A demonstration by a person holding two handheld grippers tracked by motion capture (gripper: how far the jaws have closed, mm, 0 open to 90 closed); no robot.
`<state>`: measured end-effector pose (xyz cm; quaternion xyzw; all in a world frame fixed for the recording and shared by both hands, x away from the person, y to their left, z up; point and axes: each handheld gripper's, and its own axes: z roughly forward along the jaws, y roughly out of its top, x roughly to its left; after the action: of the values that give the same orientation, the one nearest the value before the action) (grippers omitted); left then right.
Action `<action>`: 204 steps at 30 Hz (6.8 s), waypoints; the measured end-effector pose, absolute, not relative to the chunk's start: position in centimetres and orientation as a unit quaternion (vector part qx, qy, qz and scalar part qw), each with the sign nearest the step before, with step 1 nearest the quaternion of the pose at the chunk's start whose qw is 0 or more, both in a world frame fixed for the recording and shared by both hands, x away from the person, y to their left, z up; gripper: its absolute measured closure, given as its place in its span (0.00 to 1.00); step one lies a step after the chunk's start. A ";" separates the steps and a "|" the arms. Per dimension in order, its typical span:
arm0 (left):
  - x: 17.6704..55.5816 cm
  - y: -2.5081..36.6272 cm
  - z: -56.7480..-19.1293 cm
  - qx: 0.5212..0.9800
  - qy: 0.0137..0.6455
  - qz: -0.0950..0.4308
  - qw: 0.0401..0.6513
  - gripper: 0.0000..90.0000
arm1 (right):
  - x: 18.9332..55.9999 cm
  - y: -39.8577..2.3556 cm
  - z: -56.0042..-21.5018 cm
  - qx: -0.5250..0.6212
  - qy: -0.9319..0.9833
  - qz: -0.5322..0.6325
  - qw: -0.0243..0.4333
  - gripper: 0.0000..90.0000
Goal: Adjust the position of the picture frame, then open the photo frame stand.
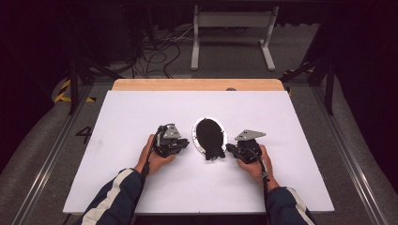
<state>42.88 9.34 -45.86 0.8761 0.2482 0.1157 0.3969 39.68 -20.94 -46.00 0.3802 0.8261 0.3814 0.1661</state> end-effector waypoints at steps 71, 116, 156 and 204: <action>39.3 8.2 -46.4 0.894 0.195 0.088 0.393 0.94 | 36.1 -17.7 -46.0 0.311 0.854 0.385 0.163 1.00; 39.3 8.3 -45.6 0.887 0.187 0.072 0.415 0.95 | 36.4 -18.6 -46.2 0.290 0.862 0.390 0.141 1.00; 32.0 23.4 -45.5 0.835 0.310 0.185 0.415 0.14 | 34.8 -20.2 -44.1 0.289 0.874 0.367 0.131 0.71; 31.1 24.5 -46.2 0.838 0.326 0.182 0.398 0.14 | 37.7 -17.5 -45.1 0.293 0.874 0.378 0.087 0.73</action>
<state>31.06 24.47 -46.18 0.8379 0.3263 0.1821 0.3979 37.66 -17.46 -45.05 0.2932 0.8740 0.3777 0.0868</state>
